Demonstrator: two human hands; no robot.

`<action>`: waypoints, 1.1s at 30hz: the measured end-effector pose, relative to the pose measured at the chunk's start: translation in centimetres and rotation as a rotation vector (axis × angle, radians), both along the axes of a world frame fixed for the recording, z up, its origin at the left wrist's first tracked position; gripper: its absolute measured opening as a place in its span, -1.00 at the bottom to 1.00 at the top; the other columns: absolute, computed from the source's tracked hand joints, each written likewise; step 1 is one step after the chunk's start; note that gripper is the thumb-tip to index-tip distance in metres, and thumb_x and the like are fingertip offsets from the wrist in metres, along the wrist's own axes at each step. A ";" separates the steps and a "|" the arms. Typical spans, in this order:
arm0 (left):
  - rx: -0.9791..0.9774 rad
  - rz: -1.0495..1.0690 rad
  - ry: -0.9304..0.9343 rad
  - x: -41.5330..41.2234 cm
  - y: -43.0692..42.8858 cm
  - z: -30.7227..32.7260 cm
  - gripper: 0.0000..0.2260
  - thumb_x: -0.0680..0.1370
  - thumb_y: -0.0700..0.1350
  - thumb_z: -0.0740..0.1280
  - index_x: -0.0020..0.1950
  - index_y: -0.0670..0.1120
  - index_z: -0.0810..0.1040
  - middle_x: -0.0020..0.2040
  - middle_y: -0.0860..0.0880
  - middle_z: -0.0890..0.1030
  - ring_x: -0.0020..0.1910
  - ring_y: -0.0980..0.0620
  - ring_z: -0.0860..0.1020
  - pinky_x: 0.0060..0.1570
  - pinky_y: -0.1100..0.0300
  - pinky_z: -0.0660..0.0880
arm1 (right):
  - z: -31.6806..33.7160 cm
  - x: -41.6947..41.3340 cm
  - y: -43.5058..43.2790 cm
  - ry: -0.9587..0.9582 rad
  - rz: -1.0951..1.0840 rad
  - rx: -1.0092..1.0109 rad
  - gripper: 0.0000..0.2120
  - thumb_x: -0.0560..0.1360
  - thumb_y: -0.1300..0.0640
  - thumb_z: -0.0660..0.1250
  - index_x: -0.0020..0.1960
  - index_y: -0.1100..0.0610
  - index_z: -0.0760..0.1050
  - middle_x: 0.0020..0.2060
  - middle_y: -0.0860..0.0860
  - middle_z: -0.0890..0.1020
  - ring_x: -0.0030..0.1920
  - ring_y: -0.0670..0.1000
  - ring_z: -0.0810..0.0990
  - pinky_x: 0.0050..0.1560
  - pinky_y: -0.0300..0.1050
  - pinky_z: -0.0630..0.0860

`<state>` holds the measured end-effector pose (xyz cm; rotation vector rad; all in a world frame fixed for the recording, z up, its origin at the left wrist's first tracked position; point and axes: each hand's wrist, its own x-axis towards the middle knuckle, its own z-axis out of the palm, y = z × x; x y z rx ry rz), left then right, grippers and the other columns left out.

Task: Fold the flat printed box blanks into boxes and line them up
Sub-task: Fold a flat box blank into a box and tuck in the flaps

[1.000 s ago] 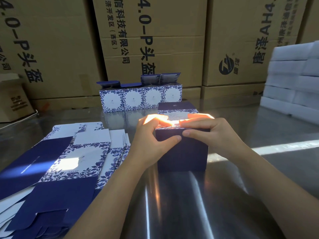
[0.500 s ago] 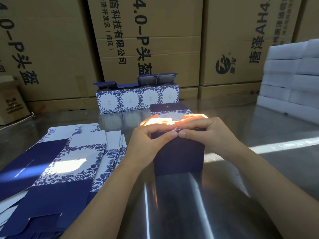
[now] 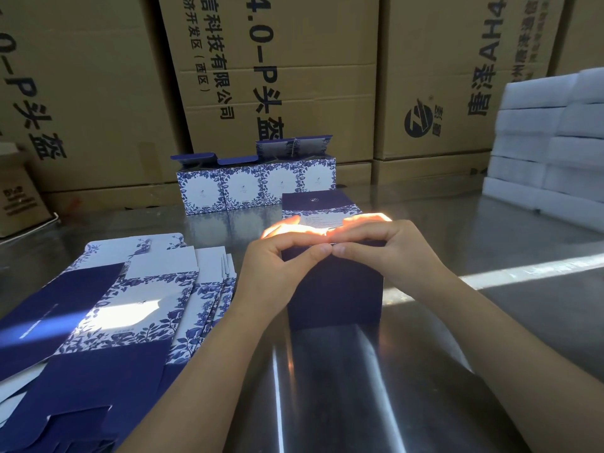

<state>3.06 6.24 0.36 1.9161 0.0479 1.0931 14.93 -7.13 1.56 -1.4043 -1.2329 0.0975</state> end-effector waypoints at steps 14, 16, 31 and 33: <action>0.040 -0.054 0.164 -0.4 2.1 0.4 -0.86 0.29 0.15 0.41 -0.18 0.34 0.64 -0.03 0.36 0.62 0.23 0.43 0.40 0.23 0.32 0.34 | 0.4 1.6 -0.6 0.095 0.032 -0.092 -0.85 0.33 0.14 0.51 -0.12 -0.04 0.70 -0.10 -0.19 0.70 0.08 -0.32 0.56 -0.02 -0.51 0.41; 0.032 -0.047 0.159 -0.2 2.0 0.3 -0.87 0.29 0.14 0.40 -0.19 0.34 0.64 -0.05 0.35 0.63 0.22 0.44 0.40 0.22 0.36 0.34 | 0.2 1.5 -0.4 0.090 0.025 -0.091 -0.86 0.34 0.16 0.50 -0.12 -0.01 0.70 -0.11 -0.18 0.70 0.11 -0.37 0.52 0.00 -0.55 0.36; -0.022 -0.010 0.158 -0.9 2.8 0.4 -0.86 0.26 0.08 0.46 -0.22 0.31 0.66 -0.05 0.41 0.60 0.05 0.40 0.52 0.08 0.43 0.43 | 0.8 2.6 -1.4 0.069 0.023 -0.151 -0.81 0.31 0.06 0.51 -0.09 -0.12 0.69 -0.05 -0.27 0.67 0.13 -0.37 0.51 0.01 -0.59 0.35; -0.062 -0.016 0.148 -0.9 3.1 0.2 -0.85 0.24 0.09 0.45 -0.22 0.28 0.67 -0.02 0.38 0.61 0.07 0.36 0.54 0.19 0.26 0.45 | 0.6 2.7 -1.3 0.069 0.007 -0.148 -0.82 0.34 0.10 0.51 -0.10 -0.13 0.69 -0.06 -0.25 0.68 0.13 -0.36 0.51 0.04 -0.59 0.34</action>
